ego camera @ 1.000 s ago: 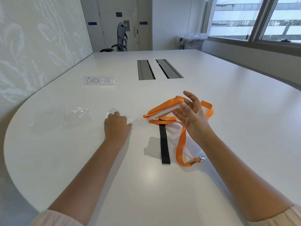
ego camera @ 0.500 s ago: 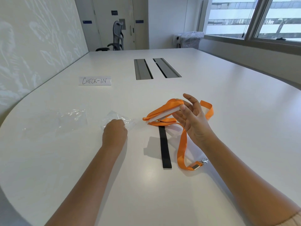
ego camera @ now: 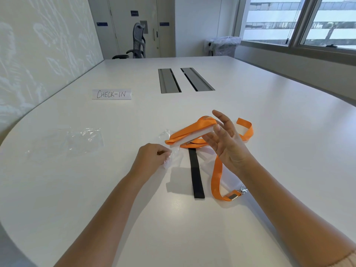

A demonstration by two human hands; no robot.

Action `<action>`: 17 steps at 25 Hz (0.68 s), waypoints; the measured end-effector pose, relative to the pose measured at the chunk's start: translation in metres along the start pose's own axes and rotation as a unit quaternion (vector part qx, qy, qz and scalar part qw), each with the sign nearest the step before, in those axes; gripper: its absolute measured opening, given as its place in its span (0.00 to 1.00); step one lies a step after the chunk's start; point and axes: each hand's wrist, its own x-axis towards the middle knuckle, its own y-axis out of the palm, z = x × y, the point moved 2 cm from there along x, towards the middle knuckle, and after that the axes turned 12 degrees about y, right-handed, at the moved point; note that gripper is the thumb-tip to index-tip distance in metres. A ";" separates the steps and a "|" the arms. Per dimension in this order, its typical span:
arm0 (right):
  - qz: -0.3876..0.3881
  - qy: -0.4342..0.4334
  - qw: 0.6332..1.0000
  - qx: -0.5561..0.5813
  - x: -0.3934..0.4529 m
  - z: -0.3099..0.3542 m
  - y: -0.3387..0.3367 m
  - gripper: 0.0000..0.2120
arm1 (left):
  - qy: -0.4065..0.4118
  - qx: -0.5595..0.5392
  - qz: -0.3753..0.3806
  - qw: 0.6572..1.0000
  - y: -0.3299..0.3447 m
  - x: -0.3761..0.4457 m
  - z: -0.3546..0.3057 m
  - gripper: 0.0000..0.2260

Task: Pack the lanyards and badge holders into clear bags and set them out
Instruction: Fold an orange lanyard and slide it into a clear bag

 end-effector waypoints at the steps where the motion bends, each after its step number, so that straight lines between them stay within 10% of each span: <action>1: 0.002 0.000 1.000 -0.026 0.000 -0.001 0.001 0.39 | -0.012 -0.013 -0.008 1.000 -0.001 0.000 0.000 0.05; 17: 0.025 -0.008 0.971 -0.237 0.002 -0.012 0.004 0.23 | 0.140 0.115 -0.200 0.963 -0.018 -0.003 -0.021 0.03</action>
